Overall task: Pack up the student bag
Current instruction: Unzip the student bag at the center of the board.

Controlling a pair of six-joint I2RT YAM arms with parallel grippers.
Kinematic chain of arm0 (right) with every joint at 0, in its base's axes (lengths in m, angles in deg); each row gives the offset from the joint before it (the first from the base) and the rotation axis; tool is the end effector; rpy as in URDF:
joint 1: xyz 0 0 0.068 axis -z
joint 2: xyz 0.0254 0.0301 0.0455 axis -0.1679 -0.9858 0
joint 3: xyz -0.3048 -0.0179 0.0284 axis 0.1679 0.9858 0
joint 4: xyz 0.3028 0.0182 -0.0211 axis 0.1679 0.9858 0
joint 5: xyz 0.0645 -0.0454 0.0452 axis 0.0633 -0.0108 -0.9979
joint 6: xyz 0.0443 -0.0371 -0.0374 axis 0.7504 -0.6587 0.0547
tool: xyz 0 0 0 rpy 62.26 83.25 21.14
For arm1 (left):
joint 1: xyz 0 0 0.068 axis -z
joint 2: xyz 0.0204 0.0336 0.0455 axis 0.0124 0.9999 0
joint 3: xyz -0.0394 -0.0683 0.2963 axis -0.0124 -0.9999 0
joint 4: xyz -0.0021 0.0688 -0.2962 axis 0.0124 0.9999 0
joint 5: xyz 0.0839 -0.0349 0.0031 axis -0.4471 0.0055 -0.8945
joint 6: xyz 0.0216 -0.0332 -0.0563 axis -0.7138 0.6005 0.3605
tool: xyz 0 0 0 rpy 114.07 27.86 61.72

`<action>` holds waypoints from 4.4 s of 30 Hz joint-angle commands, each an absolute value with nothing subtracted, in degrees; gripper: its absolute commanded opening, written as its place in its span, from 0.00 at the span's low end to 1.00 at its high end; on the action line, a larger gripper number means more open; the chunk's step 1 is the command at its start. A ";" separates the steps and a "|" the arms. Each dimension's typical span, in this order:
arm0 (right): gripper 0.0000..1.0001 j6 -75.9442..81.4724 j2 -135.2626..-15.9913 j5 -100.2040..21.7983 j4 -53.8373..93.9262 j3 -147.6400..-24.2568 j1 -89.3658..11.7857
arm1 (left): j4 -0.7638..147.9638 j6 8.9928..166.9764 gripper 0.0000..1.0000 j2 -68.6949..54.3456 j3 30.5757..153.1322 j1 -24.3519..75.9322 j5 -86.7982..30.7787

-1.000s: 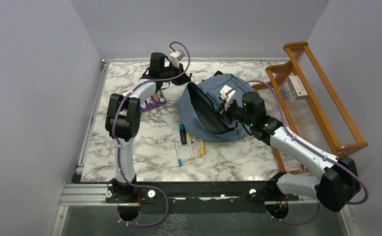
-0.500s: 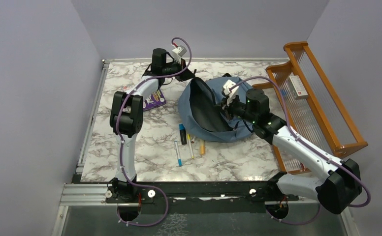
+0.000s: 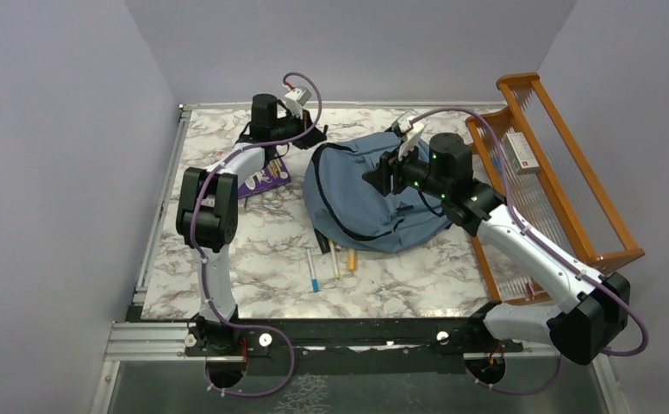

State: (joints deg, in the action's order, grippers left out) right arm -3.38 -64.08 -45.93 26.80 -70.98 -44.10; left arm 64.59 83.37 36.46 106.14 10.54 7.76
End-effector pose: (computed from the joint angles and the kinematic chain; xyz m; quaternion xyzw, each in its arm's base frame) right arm 0.2678 0.2003 0.3723 -0.3023 0.7375 0.2750 0.5377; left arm 0.5298 -0.1449 0.2273 0.2396 0.7578 -0.3885 0.4663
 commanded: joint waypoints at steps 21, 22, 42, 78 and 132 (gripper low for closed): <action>0.75 21.72 -90.48 -45.70 23.78 -88.70 -46.04 | 70.05 88.43 0.00 25.26 107.10 17.45 -0.26; 0.75 21.56 -91.34 -45.22 24.11 -88.97 -46.11 | 70.09 88.57 0.00 25.25 107.24 17.62 -0.34; 0.11 18.56 -94.49 -44.77 17.05 -83.57 -46.95 | 70.22 89.71 0.00 26.75 109.23 18.71 0.07; 0.01 4.83 -77.25 -52.72 11.37 -74.23 -46.80 | 71.88 91.43 0.12 43.79 127.17 16.52 4.01; 0.01 3.08 -105.97 -52.51 33.42 -107.29 -35.48 | 67.89 98.55 0.95 15.73 88.65 8.07 -9.43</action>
State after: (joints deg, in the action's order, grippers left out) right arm 5.10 -110.44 -53.69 30.78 -106.93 -37.91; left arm 62.93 98.62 10.89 82.43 6.34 -5.40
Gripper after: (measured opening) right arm 0.047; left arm 0.893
